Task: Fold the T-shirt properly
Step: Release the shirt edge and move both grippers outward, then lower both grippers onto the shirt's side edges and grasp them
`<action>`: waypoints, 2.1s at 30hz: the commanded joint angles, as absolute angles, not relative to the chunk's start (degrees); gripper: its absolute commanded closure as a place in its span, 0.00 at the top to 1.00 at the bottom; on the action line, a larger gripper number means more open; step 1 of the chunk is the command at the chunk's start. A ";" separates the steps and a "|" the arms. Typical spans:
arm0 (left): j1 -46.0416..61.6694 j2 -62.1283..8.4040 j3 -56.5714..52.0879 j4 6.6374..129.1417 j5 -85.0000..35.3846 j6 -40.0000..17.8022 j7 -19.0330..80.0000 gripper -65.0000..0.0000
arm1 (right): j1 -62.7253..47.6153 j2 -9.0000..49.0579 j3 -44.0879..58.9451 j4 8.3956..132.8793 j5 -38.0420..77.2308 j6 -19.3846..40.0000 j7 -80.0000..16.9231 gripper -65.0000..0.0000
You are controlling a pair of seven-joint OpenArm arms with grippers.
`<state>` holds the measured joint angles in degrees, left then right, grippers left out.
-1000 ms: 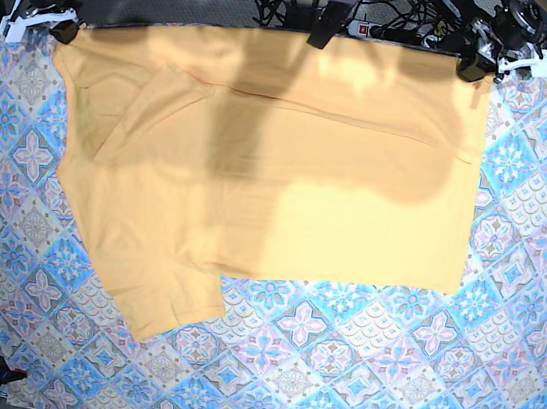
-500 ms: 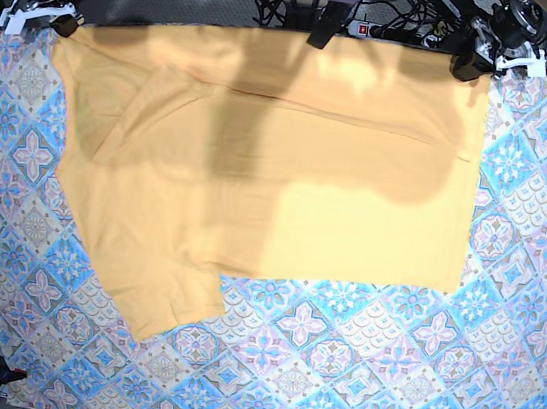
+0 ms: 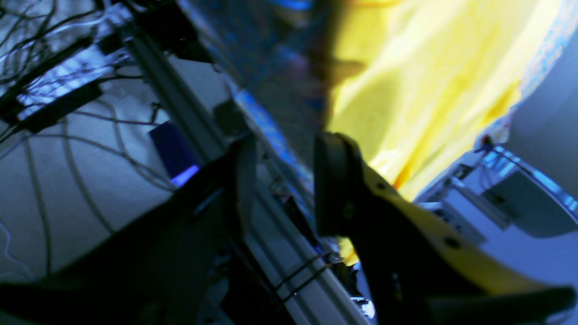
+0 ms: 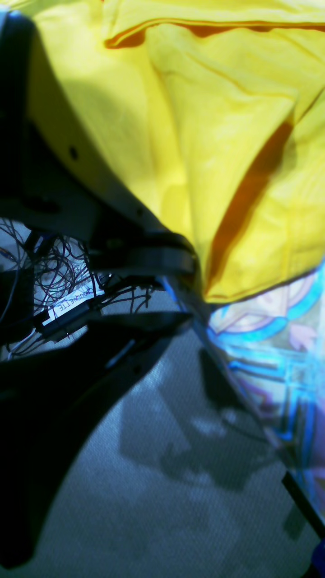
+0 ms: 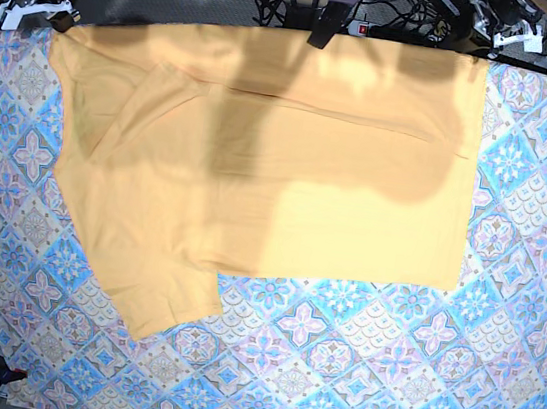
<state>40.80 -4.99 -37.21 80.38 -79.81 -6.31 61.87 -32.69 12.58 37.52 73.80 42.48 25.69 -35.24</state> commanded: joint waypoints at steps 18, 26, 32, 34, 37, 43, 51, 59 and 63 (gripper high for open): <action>42.15 -5.58 -39.08 83.30 -85.00 -6.81 65.80 0.33 | -33.98 12.62 43.38 75.21 43.21 26.07 -34.51 0.22; 42.95 -5.58 -39.08 97.80 -85.00 -6.81 65.71 0.33 | -33.89 12.53 43.38 83.65 43.30 26.07 -34.51 0.22; 39.69 -5.76 -39.43 99.47 -85.00 -6.81 65.63 0.33 | -33.80 12.53 43.12 88.57 43.30 26.07 -34.51 0.22; 38.02 -5.76 -40.48 99.47 -85.00 -6.73 65.63 0.33 | -33.19 12.53 43.03 89.71 43.30 26.07 -34.51 0.22; 34.51 -6.55 -41.27 99.47 -83.38 -6.73 65.63 0.33 | -31.08 12.53 42.95 91.38 43.30 26.07 -35.03 0.22; 25.98 -9.54 -44.70 99.47 -78.90 -6.46 65.98 0.33 | -24.92 12.53 39.08 91.74 43.30 26.07 -39.43 0.22; 13.32 -13.67 -44.79 95.96 -70.37 -6.37 65.98 0.33 | -18.33 12.53 28.70 91.65 39.52 26.07 -40.13 0.22; 0.13 -18.51 -44.26 78.37 -66.51 -6.55 65.98 0.33 | -12.26 12.53 23.96 91.56 32.66 26.07 -40.13 0.22; -6.55 -20.35 -39.69 74.33 -60.70 -6.55 65.63 0.33 | -10.07 12.53 22.64 91.30 30.20 26.07 -40.13 0.22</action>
<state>-5.50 -19.07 -39.66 73.56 -59.42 -6.11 66.24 -10.68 11.62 22.52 90.59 29.76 25.71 -41.45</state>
